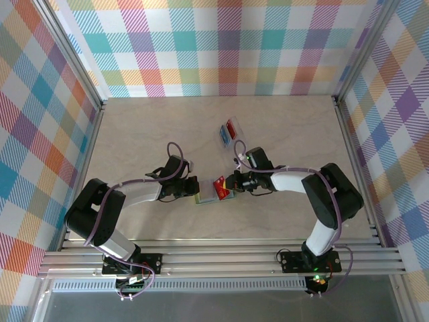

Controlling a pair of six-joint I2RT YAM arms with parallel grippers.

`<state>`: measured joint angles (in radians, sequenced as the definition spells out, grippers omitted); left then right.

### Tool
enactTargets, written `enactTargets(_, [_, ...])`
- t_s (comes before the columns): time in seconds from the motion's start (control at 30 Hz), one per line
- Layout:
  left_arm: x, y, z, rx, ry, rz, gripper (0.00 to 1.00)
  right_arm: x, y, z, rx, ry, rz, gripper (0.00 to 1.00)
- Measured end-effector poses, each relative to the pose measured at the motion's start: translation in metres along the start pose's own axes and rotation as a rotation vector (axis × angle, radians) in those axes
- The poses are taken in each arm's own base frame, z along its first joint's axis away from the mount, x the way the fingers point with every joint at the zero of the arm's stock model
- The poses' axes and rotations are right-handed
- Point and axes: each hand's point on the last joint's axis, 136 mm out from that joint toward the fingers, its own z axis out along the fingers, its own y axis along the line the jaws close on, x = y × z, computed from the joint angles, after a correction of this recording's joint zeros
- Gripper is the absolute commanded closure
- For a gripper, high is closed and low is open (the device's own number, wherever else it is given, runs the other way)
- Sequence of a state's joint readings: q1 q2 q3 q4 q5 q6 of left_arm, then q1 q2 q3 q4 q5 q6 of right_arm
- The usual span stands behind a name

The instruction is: Put the credit cards into the card holder

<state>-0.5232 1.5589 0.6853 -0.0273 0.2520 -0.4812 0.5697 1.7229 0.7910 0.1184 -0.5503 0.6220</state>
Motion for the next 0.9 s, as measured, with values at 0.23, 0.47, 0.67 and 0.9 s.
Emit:
enactTargets(0.23, [0.0,0.0,0.0,0.0,0.0,0.0,0.96,0.0035,0.0031,0.0022,-0.014,0.015,-0.002,1.0])
enactTargets(0.47, [0.0,0.0,0.0,0.0,0.0,0.0,0.97,0.0033,0.004,0.0013,-0.01,0.011,0.0,1.0])
enactTargets(0.67, [0.0001,0.0001,0.0001,0.0,0.0,0.0,0.97,0.0085,0.0072,0.0001,0.024,0.01,-0.014,1.0])
enactTargets(0.9, [0.0001,0.0002,0.0003,0.0,0.001,0.0,0.97,0.01,0.0046,-0.001,0.059,0.004,-0.019,1.0])
